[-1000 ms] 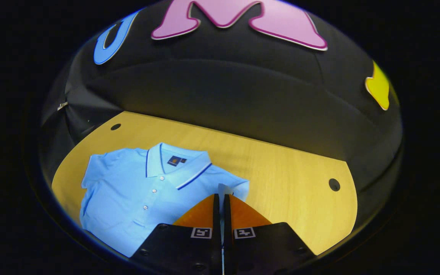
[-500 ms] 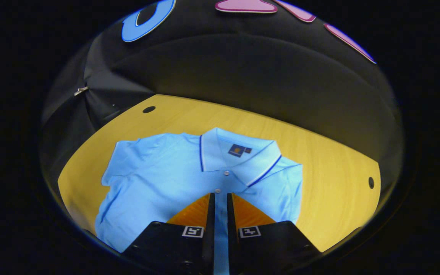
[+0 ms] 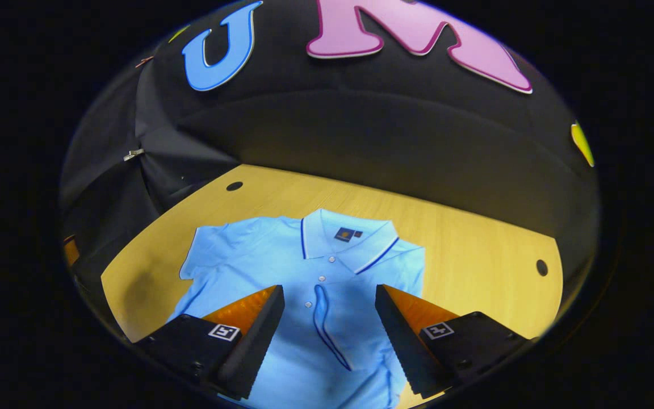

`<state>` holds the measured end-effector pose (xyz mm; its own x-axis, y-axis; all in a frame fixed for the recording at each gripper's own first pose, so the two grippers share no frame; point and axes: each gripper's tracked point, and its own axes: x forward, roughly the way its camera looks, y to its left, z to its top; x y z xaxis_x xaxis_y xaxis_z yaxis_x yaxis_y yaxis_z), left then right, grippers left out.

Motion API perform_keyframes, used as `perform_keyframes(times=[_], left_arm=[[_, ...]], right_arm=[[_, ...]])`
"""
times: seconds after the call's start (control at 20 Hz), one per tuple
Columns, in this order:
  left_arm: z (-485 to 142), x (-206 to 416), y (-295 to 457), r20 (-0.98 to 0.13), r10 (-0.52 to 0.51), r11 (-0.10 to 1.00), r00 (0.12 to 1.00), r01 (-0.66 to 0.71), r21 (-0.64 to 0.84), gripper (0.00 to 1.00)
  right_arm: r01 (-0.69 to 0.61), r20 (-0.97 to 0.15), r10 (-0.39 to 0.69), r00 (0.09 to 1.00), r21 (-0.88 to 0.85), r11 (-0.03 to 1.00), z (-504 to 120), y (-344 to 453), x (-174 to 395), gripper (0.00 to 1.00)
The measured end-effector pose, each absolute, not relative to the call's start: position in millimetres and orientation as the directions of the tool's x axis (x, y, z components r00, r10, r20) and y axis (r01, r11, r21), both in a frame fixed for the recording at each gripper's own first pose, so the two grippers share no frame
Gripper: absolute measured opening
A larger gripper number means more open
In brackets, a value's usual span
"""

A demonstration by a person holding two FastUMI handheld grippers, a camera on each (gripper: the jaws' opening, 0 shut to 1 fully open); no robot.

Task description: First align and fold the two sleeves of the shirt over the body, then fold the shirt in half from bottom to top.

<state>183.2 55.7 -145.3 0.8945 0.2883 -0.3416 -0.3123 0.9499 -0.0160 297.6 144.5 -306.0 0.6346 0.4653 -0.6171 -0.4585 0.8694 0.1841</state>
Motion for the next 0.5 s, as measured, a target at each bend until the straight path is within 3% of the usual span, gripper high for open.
perform_keyframes(times=[0.25,0.5], left_arm=[[-173.3,263.5,64.0,-0.386,0.219,0.972,0.896,-0.236,0.005,0.96],[-227.6,336.6,67.3,-0.459,0.121,0.987,0.88,-0.158,-0.043,0.96]], right_arm=[[-0.422,-0.569,0.397,0.72,0.094,0.902,-269.3,78.1,281.2,1.0],[-0.352,-0.575,0.363,0.733,0.137,0.926,-265.0,36.7,239.8,0.99]])
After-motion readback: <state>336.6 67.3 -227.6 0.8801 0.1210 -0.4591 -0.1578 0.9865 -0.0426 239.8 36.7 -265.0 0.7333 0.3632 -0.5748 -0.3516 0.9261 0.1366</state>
